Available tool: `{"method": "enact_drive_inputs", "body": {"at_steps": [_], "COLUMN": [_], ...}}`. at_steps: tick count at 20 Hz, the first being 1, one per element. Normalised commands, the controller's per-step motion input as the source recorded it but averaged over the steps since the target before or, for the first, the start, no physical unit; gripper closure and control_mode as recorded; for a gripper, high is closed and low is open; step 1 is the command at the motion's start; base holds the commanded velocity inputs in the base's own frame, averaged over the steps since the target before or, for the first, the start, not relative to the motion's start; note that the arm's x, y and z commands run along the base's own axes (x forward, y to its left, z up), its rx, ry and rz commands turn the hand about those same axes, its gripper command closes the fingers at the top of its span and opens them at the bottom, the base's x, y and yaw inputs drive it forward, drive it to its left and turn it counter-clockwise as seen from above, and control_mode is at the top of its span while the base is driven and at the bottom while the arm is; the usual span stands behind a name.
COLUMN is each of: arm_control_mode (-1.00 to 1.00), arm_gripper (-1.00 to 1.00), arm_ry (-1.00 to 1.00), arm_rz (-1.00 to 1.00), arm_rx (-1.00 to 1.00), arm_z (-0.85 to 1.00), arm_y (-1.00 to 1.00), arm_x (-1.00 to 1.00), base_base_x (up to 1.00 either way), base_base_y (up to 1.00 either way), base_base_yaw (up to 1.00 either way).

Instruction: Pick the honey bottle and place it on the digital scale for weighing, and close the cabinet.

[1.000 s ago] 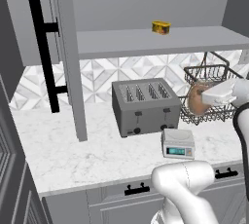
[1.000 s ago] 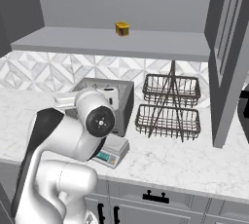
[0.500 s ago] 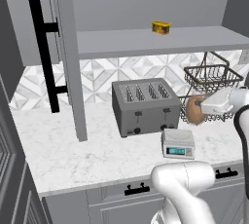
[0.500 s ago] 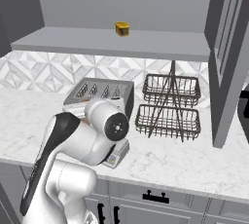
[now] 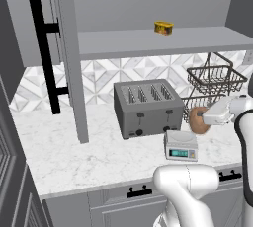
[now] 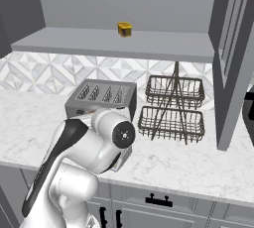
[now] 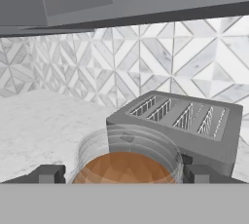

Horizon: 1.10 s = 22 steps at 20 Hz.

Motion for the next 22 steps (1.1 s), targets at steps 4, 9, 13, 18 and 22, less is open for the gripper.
{"method": "enact_drive_inputs", "body": {"at_steps": [4, 9, 13, 18, 22], "arm_control_mode": [-1.0, -1.0, -1.0, -1.0, -1.0], "arm_gripper": [1.0, 1.0, 1.0, 1.0, 1.0], "arm_ry": [0.02, 0.07, 0.07, 0.06, 0.03], "arm_rz": [0.0, 0.0, 0.0, 0.0, 0.0], "arm_rx": [-0.03, 0.0, 0.0, 0.0, 0.0], "arm_z": [-0.32, -0.15, -0.01, -0.01, 0.0], "arm_y": [0.0, 0.0, 0.0, 0.0, 0.0], "arm_x": [0.04, 0.01, 0.0, 0.0, 0.0], "base_base_x": [0.0, 0.0, 0.0, 0.0, 0.0], "base_base_y": [0.0, 0.0, 0.0, 0.0, 0.0], "base_base_yaw": [0.0, 0.0, 0.0, 0.0, 0.0]}}
